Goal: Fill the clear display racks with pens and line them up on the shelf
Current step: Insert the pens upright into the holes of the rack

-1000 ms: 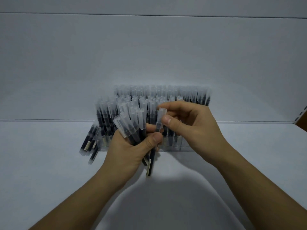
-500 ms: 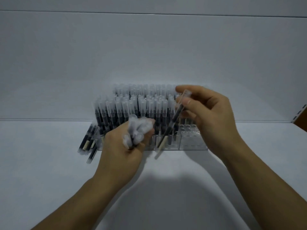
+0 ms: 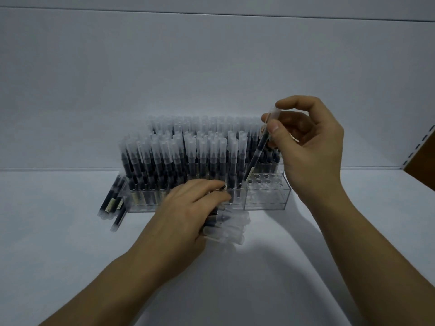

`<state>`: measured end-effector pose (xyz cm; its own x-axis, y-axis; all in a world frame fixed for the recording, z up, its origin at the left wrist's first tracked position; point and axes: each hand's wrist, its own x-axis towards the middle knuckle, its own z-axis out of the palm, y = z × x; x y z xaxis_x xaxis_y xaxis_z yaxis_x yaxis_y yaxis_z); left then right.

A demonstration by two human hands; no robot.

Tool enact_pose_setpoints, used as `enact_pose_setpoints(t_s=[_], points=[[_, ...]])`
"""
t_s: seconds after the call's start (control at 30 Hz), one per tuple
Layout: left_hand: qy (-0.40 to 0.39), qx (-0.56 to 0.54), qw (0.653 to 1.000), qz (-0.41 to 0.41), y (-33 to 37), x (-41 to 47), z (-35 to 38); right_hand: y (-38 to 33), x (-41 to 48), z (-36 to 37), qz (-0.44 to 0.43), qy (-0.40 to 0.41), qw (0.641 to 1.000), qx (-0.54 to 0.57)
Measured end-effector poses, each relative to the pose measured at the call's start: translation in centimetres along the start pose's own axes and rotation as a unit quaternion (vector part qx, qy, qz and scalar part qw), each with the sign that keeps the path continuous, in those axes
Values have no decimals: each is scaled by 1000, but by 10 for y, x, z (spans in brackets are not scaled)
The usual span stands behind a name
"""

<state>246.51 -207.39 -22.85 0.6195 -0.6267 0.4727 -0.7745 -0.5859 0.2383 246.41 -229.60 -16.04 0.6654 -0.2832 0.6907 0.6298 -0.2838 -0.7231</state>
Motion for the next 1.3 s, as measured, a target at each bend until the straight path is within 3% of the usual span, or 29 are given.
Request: enact_pose_setpoints(t_s=[0.5,0.73,1.3], points=[[-16,16,1000,-15,1,2,1,5,-7,6,-33,-39,998,-36],[-1,12,1000,-21,3,3,1,15,-11,10,-47,-86,990,-102],[54,27,996,-72,5,1,-2,21,-20,18,-61,-116,977,-168]])
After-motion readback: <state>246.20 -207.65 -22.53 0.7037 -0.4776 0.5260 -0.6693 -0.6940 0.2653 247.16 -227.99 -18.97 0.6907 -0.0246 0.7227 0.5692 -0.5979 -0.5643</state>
